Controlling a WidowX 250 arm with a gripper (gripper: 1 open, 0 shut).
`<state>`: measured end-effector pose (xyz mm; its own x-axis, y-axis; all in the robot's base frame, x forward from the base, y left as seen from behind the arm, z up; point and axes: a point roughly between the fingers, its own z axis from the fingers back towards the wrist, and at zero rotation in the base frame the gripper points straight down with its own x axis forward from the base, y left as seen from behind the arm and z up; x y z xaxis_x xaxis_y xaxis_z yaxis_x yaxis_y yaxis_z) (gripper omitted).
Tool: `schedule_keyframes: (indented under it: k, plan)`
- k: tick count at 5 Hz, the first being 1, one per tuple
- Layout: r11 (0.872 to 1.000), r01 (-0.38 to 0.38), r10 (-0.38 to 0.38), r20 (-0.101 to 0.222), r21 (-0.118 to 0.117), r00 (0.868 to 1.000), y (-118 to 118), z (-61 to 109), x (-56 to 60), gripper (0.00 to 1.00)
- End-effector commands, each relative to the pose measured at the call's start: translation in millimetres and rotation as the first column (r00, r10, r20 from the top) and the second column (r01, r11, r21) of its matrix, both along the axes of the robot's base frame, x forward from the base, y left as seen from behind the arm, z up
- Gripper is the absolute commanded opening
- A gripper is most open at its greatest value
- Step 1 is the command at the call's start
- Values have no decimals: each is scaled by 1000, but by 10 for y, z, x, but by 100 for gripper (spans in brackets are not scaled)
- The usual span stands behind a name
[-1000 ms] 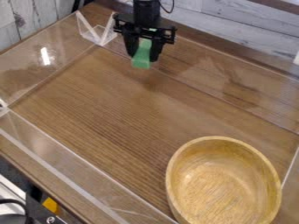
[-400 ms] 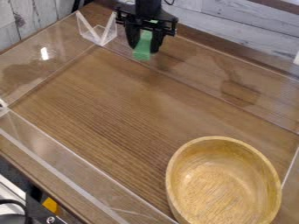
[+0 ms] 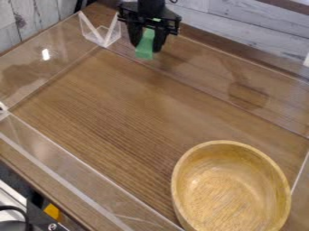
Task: Put the green block in the brown bowl
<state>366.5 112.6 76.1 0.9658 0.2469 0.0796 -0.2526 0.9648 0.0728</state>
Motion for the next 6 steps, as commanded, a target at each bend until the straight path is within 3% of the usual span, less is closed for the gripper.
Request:
schedule_keyframes:
  k: [1,6]
  plan:
    - [1000,-3,1,62,31,998,105,204,89,0]
    - [999,-12,10,55,44,998,253,206,80,0]
